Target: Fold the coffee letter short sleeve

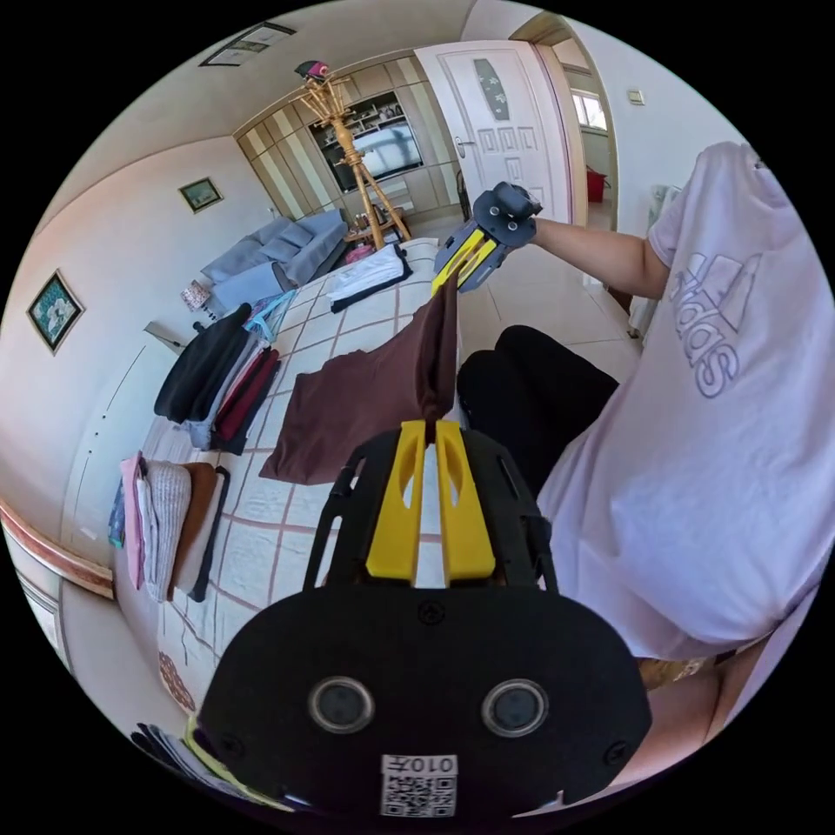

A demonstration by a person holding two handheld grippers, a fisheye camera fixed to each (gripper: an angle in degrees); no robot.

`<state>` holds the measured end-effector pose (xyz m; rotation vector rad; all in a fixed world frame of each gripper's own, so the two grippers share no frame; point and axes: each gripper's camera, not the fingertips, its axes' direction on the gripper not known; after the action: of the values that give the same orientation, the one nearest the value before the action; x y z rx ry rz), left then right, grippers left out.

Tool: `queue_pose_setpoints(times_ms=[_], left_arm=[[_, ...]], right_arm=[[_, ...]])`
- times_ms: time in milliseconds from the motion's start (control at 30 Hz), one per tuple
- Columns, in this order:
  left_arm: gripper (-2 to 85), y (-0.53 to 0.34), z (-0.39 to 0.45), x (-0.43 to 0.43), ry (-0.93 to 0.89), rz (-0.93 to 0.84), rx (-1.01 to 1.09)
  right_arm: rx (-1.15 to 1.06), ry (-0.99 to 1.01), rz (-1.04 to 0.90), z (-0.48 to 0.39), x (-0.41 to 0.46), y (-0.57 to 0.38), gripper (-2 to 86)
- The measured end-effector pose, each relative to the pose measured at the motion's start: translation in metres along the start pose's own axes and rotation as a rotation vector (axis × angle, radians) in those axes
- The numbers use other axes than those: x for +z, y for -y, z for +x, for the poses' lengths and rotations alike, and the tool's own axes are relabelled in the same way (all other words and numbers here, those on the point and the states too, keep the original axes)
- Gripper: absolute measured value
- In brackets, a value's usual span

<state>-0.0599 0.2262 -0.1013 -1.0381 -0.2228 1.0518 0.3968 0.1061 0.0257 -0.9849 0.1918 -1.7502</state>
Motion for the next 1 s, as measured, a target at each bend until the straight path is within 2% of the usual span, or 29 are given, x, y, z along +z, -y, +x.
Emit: queue_pose_setpoints(times_ms=[133,233,400,600,700,833,933,1000], left_arm=[[0.1,-0.013,0.013,-0.025,-0.083,0.012,-0.100],[-0.1,-0.021,0.013,-0.030,-0.105,0.035,-0.134],[-0.1,-0.015,-0.007,-0.069,-0.117,0.129,-0.123],[-0.1,-0.001,-0.057,-0.089,-0.217,0.192,-0.165],[-0.2,0.011,-0.112,-0.084,-0.280,0.185,-0.236],[-0.2,0.020,-0.231,-0.072,-0.318,0.211,-0.369],[-0.2,0.025,-0.327,-0.042,-0.351,0.164,-0.471],[-0.2,0.023,-0.383,-0.013,-0.418,0.138,-0.545]], right_arm=[[-0.005,0.069,0.042,-0.002,-0.040,0.023,1.6],[-0.065,0.083,-0.023,0.002,-0.046,0.042,1.6],[-0.027,0.191,-0.047,0.052,-0.054,0.043,1.6],[-0.047,0.290,-0.066,0.115,-0.049,0.055,1.7],[-0.048,0.381,-0.064,0.175,-0.027,0.064,1.7],[-0.068,0.464,-0.057,0.275,0.013,0.091,1.8],[-0.054,0.563,-0.044,0.368,0.067,0.121,1.8],[-0.014,0.722,-0.107,0.430,0.138,0.142,1.8]])
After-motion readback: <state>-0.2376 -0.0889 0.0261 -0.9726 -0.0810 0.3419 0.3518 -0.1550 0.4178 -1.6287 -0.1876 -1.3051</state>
